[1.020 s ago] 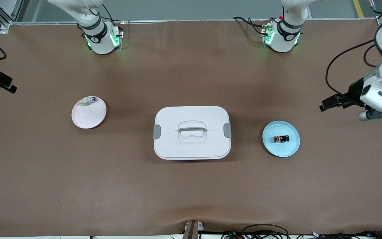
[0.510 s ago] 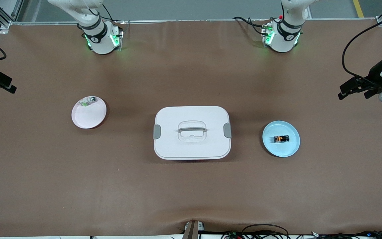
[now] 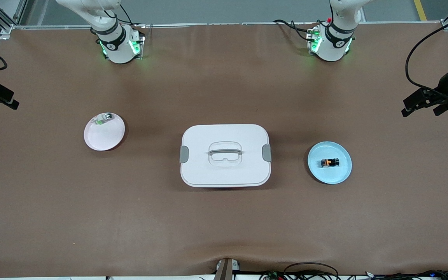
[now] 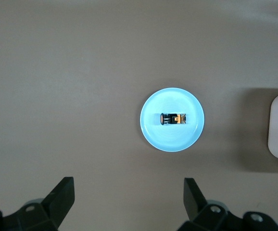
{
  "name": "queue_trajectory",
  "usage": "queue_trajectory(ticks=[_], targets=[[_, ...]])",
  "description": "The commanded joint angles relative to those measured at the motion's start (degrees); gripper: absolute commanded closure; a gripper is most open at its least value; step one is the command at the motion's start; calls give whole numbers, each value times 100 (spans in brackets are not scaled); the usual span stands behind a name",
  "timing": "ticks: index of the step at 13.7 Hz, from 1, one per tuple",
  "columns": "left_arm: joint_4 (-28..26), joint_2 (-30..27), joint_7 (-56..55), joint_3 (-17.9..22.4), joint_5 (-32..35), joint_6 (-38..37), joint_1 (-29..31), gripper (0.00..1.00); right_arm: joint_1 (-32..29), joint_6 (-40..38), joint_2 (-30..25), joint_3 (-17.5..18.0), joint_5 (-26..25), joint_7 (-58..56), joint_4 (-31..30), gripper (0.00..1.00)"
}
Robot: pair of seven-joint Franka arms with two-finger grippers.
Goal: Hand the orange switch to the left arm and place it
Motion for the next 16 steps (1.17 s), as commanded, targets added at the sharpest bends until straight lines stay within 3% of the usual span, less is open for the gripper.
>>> queue_trajectory(ticks=[1,2,5,9,12,14,16], targets=[[102,17,71,31,105,-79,-90,0,31,-29,-18,-10,-65,101,69,0],[102,44,54,284,105,-88,-395,0,31,-29,-18,-10,-65,101,69,0],[76,62,27,1715,175,-97,-1818,0,31,-37,-18,-10,-65,83,69,0],[93,62,-17,2736,263,-97,-2875,0,22,-81,-18,-10,-56,74,69,0],[84,35,-130,2721,385,-106,-2903,0,30,-73,-18,-10,-65,74,69,0],[93,35,-498,2424,631,-141,-2868,0,31,-64,-18,-10,-65,74,69,0],[110,-17,-509,2369,676,-158,-2859,0,31,-64,-18,-19,-65,74,69,0]])
